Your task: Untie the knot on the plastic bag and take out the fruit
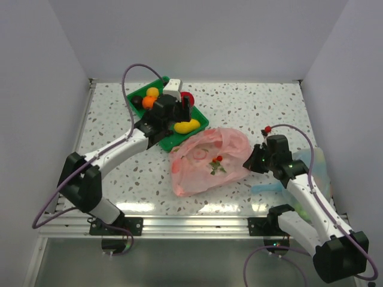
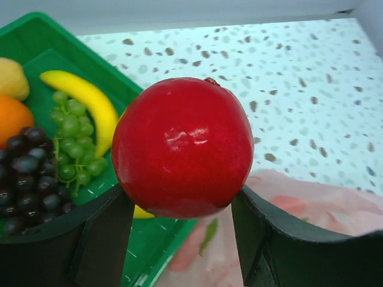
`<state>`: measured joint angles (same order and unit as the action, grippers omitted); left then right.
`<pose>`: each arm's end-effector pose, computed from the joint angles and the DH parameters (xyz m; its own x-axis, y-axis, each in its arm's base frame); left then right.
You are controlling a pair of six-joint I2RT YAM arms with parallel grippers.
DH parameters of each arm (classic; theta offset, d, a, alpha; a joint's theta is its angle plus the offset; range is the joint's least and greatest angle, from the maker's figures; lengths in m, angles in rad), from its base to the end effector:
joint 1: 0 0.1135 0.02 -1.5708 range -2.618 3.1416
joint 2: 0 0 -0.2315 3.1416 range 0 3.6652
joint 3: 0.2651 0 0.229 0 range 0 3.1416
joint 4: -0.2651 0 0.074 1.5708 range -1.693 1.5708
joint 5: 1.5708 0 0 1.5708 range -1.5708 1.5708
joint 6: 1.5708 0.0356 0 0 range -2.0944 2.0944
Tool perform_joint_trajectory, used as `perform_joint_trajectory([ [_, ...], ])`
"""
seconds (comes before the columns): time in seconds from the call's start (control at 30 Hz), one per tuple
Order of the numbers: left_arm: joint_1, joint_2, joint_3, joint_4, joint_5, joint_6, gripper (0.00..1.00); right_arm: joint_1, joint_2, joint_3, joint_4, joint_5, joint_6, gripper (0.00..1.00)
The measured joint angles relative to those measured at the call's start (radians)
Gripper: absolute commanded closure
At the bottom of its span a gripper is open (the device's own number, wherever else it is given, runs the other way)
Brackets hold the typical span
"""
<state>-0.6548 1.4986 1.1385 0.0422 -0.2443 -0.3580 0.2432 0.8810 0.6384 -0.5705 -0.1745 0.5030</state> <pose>0.2705 -0.1968 0.2887 -0.3754 -0.1404 -0.9162 0.2959 0.9186 -0.2620 0.1699 0.0485 0.2180 -0.7879 0.2937 -0.5413 0.0306 0.8966 0.4418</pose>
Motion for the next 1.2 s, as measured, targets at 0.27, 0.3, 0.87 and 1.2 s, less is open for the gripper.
perform_joint_trajectory([
  [0.27,0.143,0.284,0.132,-0.098,-0.006,-0.018,0.25,0.000,-0.018,-0.001,-0.010,0.000,-0.006,0.99],
  [0.3,0.150,0.301,0.135,-0.116,-0.006,-0.017,0.18,0.000,-0.020,-0.001,-0.011,0.000,-0.007,0.99],
  [0.87,0.049,0.017,0.143,-0.396,-0.002,-0.054,0.08,0.000,-0.016,-0.001,-0.013,-0.001,-0.031,0.98],
  [1.2,-0.333,0.027,0.266,-0.632,0.066,-0.182,0.40,0.000,-0.016,-0.005,-0.008,-0.001,-0.032,0.98],
])
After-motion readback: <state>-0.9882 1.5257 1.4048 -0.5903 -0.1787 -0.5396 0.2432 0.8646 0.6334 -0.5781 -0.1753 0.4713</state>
